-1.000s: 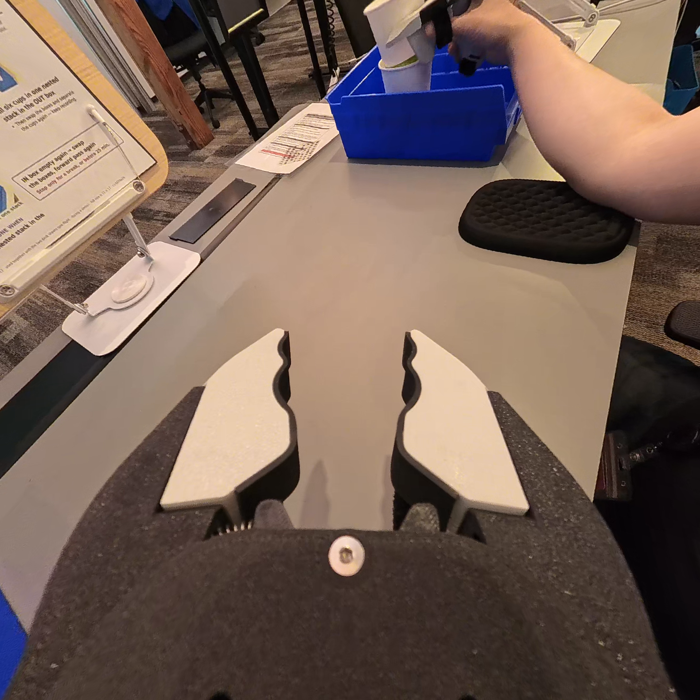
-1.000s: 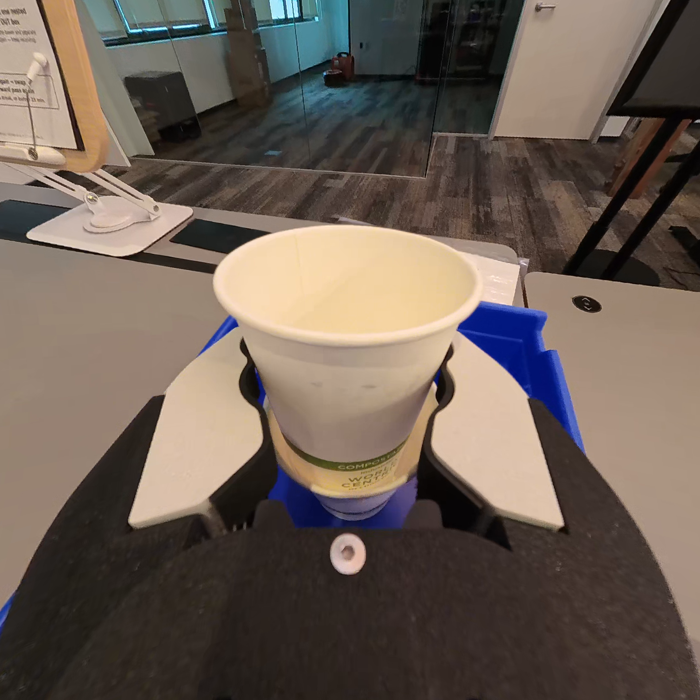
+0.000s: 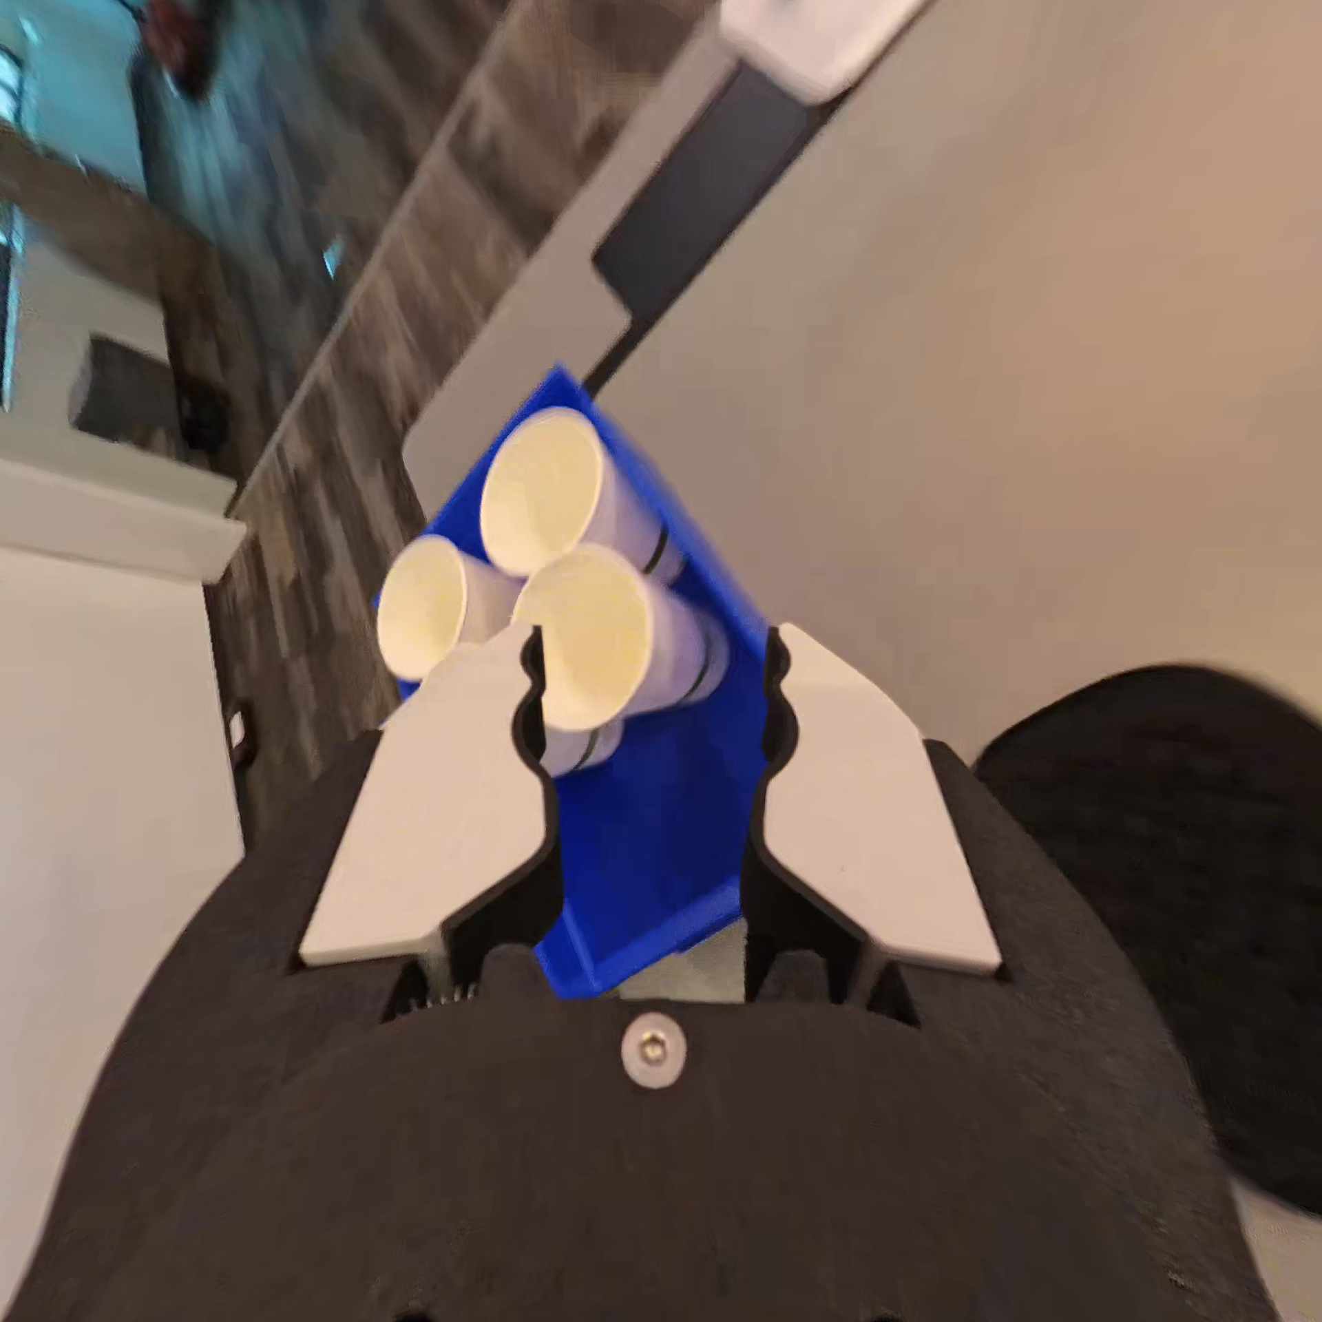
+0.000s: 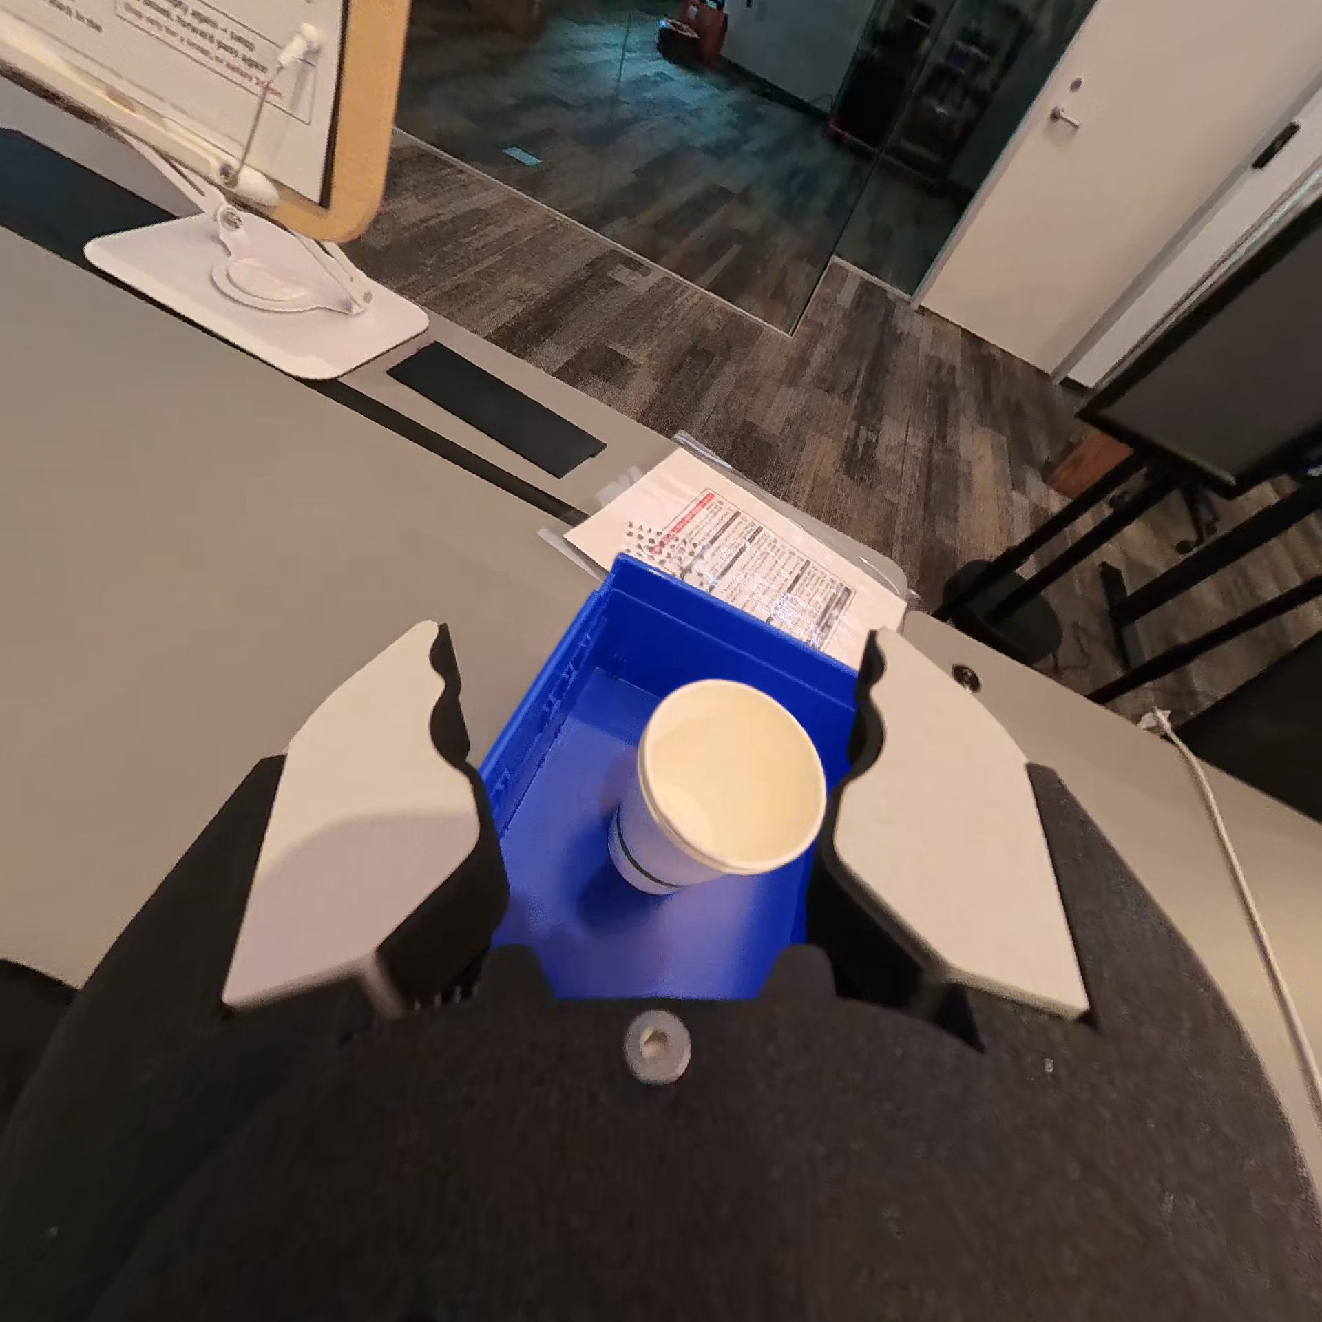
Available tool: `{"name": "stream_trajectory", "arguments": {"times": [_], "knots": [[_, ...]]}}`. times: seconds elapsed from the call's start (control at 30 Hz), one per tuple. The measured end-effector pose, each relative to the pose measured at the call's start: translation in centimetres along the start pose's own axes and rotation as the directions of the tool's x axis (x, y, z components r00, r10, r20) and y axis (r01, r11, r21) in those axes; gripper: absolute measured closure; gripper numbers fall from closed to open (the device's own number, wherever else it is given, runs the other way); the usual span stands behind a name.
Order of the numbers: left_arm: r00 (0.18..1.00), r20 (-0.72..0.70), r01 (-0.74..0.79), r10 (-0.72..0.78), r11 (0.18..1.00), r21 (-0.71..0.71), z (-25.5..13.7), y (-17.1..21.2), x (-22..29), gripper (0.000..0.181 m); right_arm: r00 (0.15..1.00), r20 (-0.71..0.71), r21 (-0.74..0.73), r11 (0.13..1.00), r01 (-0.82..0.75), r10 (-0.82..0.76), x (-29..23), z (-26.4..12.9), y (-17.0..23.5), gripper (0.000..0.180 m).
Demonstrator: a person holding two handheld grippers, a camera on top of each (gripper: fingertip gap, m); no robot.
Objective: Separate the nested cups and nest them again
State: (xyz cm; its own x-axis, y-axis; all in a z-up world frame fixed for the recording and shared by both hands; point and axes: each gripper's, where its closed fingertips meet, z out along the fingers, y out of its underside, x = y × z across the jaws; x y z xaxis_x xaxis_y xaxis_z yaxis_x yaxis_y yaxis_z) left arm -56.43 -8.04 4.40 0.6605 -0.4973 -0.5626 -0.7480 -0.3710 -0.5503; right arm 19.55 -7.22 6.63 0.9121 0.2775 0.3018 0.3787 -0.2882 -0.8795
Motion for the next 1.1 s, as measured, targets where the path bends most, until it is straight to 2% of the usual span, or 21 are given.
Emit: {"name": "stream_trajectory", "arguments": {"times": [0.1, 0.17, 0.4, 0.47, 0.53, 0.6, 0.77, 0.9, 1.0, 1.1], "knots": [[0.996, -0.083, -0.048, 0.036, 0.988, -0.149, 3.9, 4.6, -1.5, 0.13, 0.999, 0.017, -0.03, 0.998, 0.051, -0.051, -1.1, 0.8, -0.3, 0.076], [0.987, -0.153, -0.084, 0.055, 0.978, -0.19, 5.9, 6.4, -1.0, 0.135, 0.997, 0.03, -0.051, 0.996, 0.068, -0.067, -1.7, 1.4, -0.3, 0.076], [0.966, -0.187, -0.222, 0.176, 0.939, -0.264, 10.3, 8.1, -0.2, 0.149, 0.995, 0.063, -0.086, 0.993, 0.087, -0.082, -2.6, 2.5, 0.0, 0.077], [0.961, -0.212, -0.237, 0.18, 0.928, -0.288, 10.8, 8.4, 0.2, 0.171, 0.994, 0.066, -0.089, 0.992, 0.087, -0.082, -2.7, 2.6, 0.1, 0.077], [0.958, -0.229, -0.241, 0.175, 0.923, -0.299, 10.9, 8.5, 0.4, 0.175, 0.995, 0.069, -0.086, 0.993, 0.084, -0.078, -2.6, 2.6, 0.2, 0.077], [0.952, -0.259, -0.245, 0.163, 0.913, -0.325, 10.6, 8.8, 0.7, 0.18, 0.995, 0.07, -0.083, 0.994, 0.076, -0.07, -2.5, 2.5, 0.2, 0.077], [0.942, -0.318, -0.222, 0.11, 0.912, -0.345, 8.5, 8.8, 1.2, 0.181, 0.996, 0.076, -0.077, 0.996, 0.055, -0.049, -2.2, 2.4, 0.6, 0.078], [0.938, -0.3, -0.275, 0.175, 0.902, -0.332, 5.1, 7.6, 0.3, 0.181, 0.994, 0.096, -0.046, 0.998, 0.049, -0.045, -2.6, 2.2, 0.1, 0.079], [0.938, -0.237, -0.317, 0.253, 0.903, -0.29, 1.2, 4.4, -1.3, 0.181, 0.988, 0.14, 0.015, 0.998, 0.061, -0.063, -3.9, 1.9, -1.6, 0.079], [0.923, -0.225, -0.345, 0.311, 0.93, -0.129, -3.0, -2.1, -0.4, 0.181, 0.965, 0.23, 0.119, 0.988, 0.097, -0.123, -7.1, 1.7, -4.7, 0.079]]}}
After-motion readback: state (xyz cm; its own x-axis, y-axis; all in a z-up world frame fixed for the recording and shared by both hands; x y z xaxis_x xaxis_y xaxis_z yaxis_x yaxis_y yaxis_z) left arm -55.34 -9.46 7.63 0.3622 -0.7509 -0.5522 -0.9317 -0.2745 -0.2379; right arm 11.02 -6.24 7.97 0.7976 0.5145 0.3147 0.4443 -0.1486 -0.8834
